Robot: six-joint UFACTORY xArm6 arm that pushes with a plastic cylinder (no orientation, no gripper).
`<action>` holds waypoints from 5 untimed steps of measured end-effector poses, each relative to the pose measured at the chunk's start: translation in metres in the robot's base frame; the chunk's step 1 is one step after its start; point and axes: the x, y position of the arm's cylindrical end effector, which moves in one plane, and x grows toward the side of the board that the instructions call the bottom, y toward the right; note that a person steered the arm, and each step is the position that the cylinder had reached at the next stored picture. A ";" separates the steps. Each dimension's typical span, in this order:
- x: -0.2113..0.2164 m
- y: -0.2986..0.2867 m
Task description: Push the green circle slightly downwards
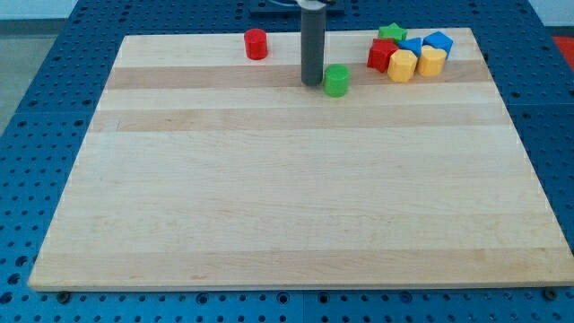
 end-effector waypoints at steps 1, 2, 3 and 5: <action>-0.038 0.006; -0.028 0.032; 0.016 0.022; 0.080 -0.003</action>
